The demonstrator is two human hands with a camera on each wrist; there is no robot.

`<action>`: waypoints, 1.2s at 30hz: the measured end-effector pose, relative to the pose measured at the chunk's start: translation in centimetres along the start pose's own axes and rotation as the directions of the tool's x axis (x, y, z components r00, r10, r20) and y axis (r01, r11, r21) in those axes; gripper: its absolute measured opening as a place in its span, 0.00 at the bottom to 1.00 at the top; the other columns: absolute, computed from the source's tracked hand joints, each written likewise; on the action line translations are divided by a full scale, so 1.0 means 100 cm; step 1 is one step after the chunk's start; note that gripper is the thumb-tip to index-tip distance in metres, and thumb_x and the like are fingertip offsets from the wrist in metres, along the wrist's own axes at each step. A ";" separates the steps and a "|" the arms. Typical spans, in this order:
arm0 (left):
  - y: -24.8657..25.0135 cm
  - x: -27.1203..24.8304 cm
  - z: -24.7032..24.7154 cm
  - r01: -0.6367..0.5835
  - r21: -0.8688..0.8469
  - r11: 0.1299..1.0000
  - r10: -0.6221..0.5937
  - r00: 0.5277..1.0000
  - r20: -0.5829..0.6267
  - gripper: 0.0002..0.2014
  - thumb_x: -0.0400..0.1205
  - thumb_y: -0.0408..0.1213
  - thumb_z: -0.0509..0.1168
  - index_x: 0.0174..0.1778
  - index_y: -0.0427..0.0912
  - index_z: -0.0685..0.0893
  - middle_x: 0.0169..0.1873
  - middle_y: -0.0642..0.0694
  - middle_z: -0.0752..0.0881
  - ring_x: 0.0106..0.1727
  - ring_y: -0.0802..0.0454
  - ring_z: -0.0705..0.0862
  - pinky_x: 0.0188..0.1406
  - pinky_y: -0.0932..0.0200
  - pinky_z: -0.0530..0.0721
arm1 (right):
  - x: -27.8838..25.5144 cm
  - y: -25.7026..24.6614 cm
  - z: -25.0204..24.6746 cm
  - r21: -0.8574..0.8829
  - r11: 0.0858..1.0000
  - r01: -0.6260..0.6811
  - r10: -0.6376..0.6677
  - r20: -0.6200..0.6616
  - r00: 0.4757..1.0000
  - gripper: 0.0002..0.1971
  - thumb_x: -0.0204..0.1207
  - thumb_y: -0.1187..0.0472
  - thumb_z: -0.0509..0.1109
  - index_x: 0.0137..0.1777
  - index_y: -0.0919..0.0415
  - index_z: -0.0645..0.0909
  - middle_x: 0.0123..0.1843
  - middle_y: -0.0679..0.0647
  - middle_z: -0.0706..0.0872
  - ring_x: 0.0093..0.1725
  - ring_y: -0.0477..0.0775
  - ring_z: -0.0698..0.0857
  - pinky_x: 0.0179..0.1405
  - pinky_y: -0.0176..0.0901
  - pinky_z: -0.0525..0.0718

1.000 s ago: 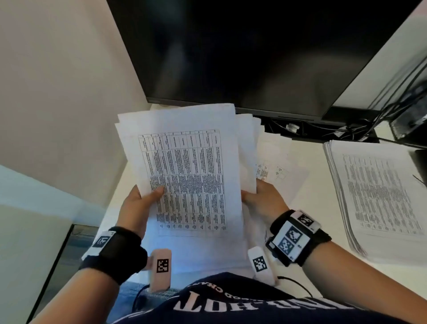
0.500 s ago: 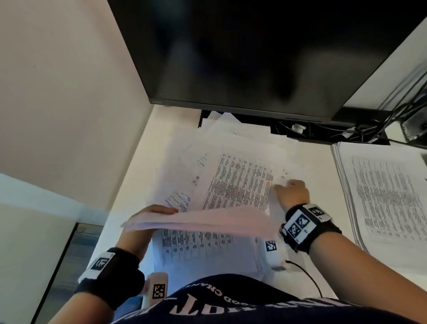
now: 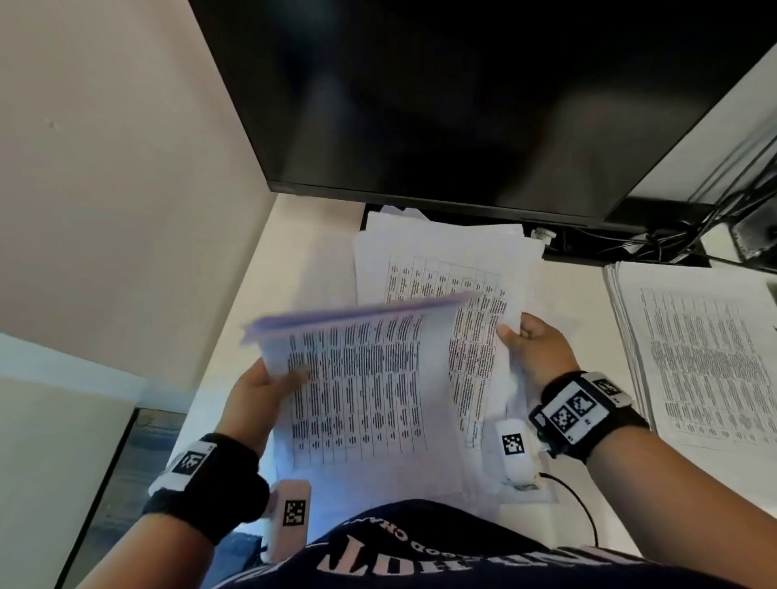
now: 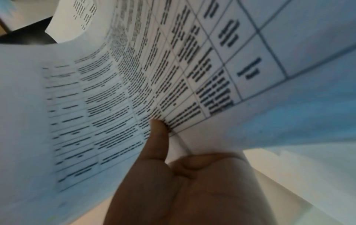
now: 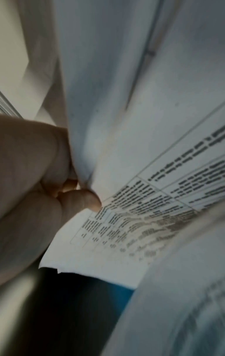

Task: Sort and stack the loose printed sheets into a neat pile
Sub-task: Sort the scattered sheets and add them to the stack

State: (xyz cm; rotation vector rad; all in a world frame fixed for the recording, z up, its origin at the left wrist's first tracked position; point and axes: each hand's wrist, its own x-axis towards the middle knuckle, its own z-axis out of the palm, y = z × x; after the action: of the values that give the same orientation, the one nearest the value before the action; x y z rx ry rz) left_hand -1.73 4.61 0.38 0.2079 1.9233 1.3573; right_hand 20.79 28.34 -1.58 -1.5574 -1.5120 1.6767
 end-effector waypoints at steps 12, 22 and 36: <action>0.025 0.017 0.054 -0.119 0.141 0.983 0.114 0.992 0.045 0.21 0.78 0.45 0.61 0.69 0.53 0.74 0.62 0.49 0.85 0.64 0.43 0.82 0.68 0.37 0.77 | -0.044 -0.035 0.025 0.224 0.974 0.036 -0.055 0.080 0.995 0.18 0.84 0.47 0.57 0.61 0.54 0.84 0.57 0.49 0.89 0.59 0.52 0.85 0.64 0.48 0.80; 0.113 -0.036 0.085 -0.681 0.039 0.731 0.682 0.726 -0.093 0.13 0.88 0.30 0.53 0.68 0.35 0.68 0.55 0.45 0.81 0.50 0.67 0.79 0.57 0.71 0.75 | -0.076 -0.106 0.011 0.018 0.704 0.710 -0.703 -0.120 0.701 0.21 0.85 0.69 0.56 0.67 0.41 0.64 0.60 0.26 0.73 0.58 0.16 0.73 0.58 0.14 0.70; 0.065 -0.007 0.100 -0.389 -0.014 0.921 0.388 0.921 -0.036 0.14 0.88 0.38 0.56 0.68 0.56 0.69 0.58 0.64 0.82 0.59 0.66 0.80 0.70 0.47 0.77 | -0.052 -0.049 0.023 0.038 0.920 0.390 -0.387 -0.073 0.919 0.13 0.86 0.67 0.53 0.62 0.46 0.66 0.50 0.31 0.77 0.42 0.12 0.76 0.39 0.09 0.70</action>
State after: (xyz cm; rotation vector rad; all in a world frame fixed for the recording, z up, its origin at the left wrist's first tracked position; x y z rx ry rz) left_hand 3.53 14.42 4.85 0.5874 1.9620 1.6430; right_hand 18.55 24.64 4.59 -1.1734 -1.6036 1.4119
